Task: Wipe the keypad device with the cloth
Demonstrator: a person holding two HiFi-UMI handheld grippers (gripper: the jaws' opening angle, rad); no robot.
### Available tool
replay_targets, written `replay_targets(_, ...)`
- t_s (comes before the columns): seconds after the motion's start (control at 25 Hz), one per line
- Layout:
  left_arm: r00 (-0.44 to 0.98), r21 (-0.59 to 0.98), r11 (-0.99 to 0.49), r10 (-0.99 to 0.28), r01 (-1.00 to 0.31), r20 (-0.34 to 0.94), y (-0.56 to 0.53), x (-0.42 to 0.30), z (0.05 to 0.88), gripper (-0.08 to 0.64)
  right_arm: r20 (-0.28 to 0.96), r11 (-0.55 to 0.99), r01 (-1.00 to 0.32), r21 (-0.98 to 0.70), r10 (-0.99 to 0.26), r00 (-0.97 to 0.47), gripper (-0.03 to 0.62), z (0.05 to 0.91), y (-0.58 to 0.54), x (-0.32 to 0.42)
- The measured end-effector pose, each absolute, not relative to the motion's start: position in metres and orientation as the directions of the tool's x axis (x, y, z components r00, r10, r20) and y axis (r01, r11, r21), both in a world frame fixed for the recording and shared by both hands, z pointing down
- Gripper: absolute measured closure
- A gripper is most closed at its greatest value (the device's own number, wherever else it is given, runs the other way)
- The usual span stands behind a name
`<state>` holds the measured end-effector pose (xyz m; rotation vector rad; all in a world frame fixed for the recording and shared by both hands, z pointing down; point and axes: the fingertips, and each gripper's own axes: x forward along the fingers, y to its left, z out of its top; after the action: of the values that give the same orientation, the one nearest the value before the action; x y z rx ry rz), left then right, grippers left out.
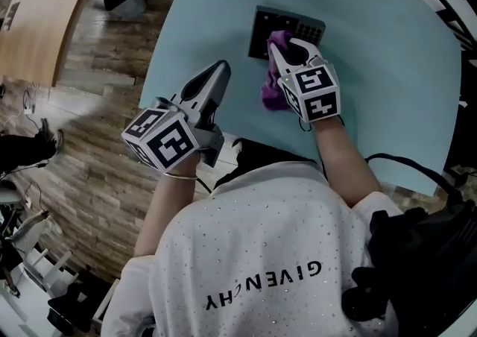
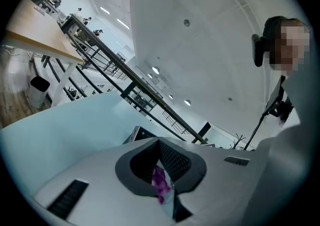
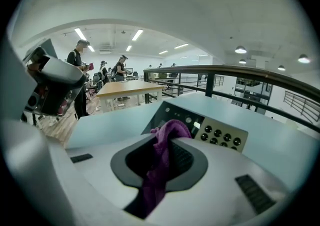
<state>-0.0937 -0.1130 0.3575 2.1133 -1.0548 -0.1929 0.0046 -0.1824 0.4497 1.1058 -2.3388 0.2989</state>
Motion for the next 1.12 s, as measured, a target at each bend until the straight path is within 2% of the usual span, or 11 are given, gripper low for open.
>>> replay_targets(0.24, 0.671, 0.685, -0.397, -0.720, -0.610, 0.180, -0.119, -0.081, 0.359, 0.558, 0.557, 0.609, -0.792, 0.039, -0.671, -0.489, 0.548, 0.450, -0.182, 0.030)
replay_targets(0.52, 0.691, 0.685, -0.413, -0.699, -0.600, 0.183, -0.118, -0.068, 0.361, 0.558, 0.534, 0.534, -0.841, -0.086, -0.688, -0.492, 0.548, 0.446, -0.184, 0.060)
replay_targets(0.84, 0.684, 0.684, -0.406, -0.705, -0.606, 0.188, -0.113, -0.072, 0.364, 0.558, 0.543, 0.452, -0.890, -0.060, -0.733, -0.409, 0.548, 0.451, -0.186, 0.101)
replay_targets(1.12, 0.651, 0.669, -0.380, -0.730, -0.638, 0.206, -0.106, -0.076, 0.363, 0.558, 0.537, 0.437, -0.899, -0.018, -0.754, -0.377, 0.548, 0.447, -0.185, 0.099)
